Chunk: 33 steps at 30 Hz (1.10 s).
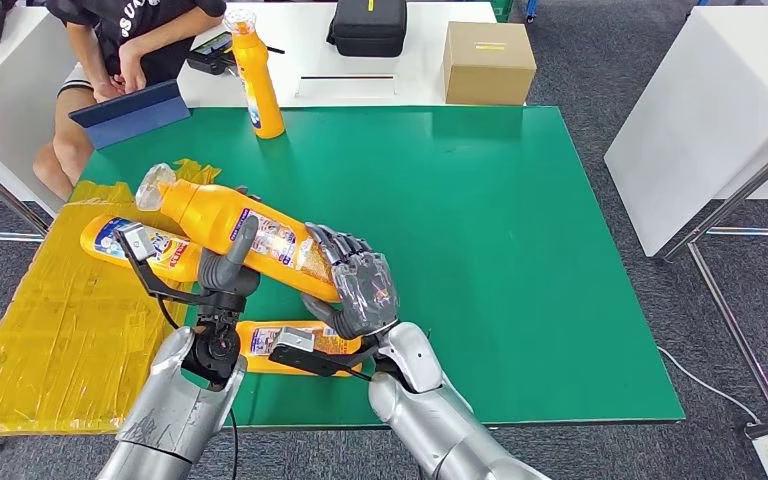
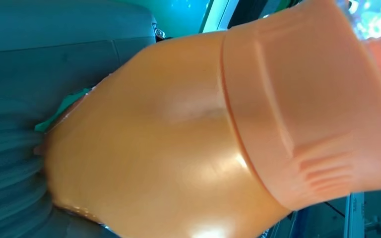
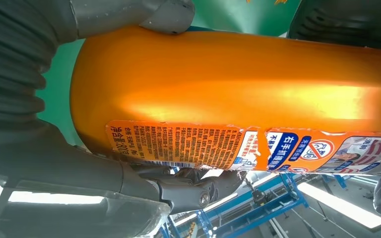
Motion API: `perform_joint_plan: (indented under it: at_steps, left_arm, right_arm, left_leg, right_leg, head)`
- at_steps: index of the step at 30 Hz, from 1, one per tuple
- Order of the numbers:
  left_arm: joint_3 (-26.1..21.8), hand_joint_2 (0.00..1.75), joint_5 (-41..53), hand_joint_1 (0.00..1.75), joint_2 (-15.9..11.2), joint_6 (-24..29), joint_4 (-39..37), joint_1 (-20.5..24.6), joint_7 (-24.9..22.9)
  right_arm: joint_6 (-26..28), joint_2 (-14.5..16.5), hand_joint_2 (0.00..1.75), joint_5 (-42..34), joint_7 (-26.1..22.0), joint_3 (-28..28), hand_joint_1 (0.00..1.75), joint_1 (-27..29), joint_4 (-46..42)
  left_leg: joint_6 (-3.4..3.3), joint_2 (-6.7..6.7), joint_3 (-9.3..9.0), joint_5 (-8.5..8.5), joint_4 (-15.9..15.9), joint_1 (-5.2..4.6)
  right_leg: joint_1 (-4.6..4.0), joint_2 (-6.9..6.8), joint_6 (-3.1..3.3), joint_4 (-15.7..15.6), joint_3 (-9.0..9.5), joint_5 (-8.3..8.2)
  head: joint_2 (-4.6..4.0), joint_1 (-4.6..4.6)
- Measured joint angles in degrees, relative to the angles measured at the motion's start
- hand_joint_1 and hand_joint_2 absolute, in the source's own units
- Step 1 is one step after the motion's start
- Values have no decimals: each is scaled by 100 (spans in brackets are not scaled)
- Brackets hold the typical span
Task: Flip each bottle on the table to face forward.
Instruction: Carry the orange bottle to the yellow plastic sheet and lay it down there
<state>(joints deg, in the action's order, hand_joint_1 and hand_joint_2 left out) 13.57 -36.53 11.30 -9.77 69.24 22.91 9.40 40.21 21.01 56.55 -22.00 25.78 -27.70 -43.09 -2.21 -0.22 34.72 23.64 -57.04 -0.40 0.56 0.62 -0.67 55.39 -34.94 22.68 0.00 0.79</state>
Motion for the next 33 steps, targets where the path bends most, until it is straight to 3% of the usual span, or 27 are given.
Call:
perform_joint_plan:
  at_steps: [1, 2, 5, 8, 12, 17, 21, 26, 33]
  left_arm:
    - [0, 175, -5, 175, -1, 0, 14, 1, 0]
    - [0, 175, -9, 175, -1, 1, 36, 8, 1]
    - [-2, 175, 49, 175, -7, 92, 123, 35, 104]
    - [-38, 175, 472, 175, -27, 509, 269, 38, 502]
    - [-232, 175, 1768, 175, -82, 1485, 659, 19, 1234]
    - [-497, 175, 3540, 175, -193, 2977, 1046, -49, 1890]
    - [-637, 175, 4807, 175, -312, 4120, 1153, -81, 2249]
    - [-797, 175, 5744, 175, -484, 4776, 1158, -103, 2249]
    - [-1117, 175, 7090, 175, -523, 4942, 1040, -41, 2259]
  right_arm:
    - [1, 1, 175, -10, -10, -7, 7, 2, 0]
    - [1, 1, 175, -22, -31, -11, 0, 12, 1]
    - [1, -2, 175, -100, -150, -19, 0, 71, 0]
    - [1, -4, 175, -358, -348, -56, 0, 116, -32]
    - [1, -62, 175, -996, -660, -153, 0, 234, -360]
    - [-50, -476, 175, -1798, -212, 119, 0, 424, -1377]
    - [-140, -811, 175, -1971, -12, 327, 0, 597, -2160]
    - [-133, -1125, 175, -1989, 38, 416, 0, 812, -2857]
    - [-121, -1297, 175, -2031, 60, 442, 0, 932, -3182]
  left_leg:
    - [0, 0, 0, 0, 0, 0]
    - [0, 0, 0, 0, 0, 0]
    - [0, -1, 2, 0, 0, 0]
    - [0, 1, 2, 0, 0, 0]
    - [0, 0, 2, 0, 0, 1]
    - [0, 1, 4, 0, 1, 1]
    - [0, -8, 3, 0, 0, 0]
    - [0, -7, 5, 0, 0, 0]
    - [0, -4, 3, 0, 0, 0]
  right_leg:
    - [0, 0, 0, 0, 0, 0]
    - [0, 0, 0, 0, 0, 0]
    - [0, 0, 0, 0, 0, 0]
    - [0, 0, 0, 0, 0, 0]
    - [0, -1, 0, 0, 0, 0]
    - [0, 0, 0, 1, 1, 0]
    - [0, -6, 0, 0, 0, 1]
    - [0, -8, 0, 0, 1, 1]
    - [0, -8, 0, -1, 1, 1]
  head:
    - [0, 0]
    - [0, 0]
    - [0, 0]
    - [0, 1]
    - [0, -1]
    - [0, 1]
    - [0, 1]
    - [0, 1]
    - [0, 2]
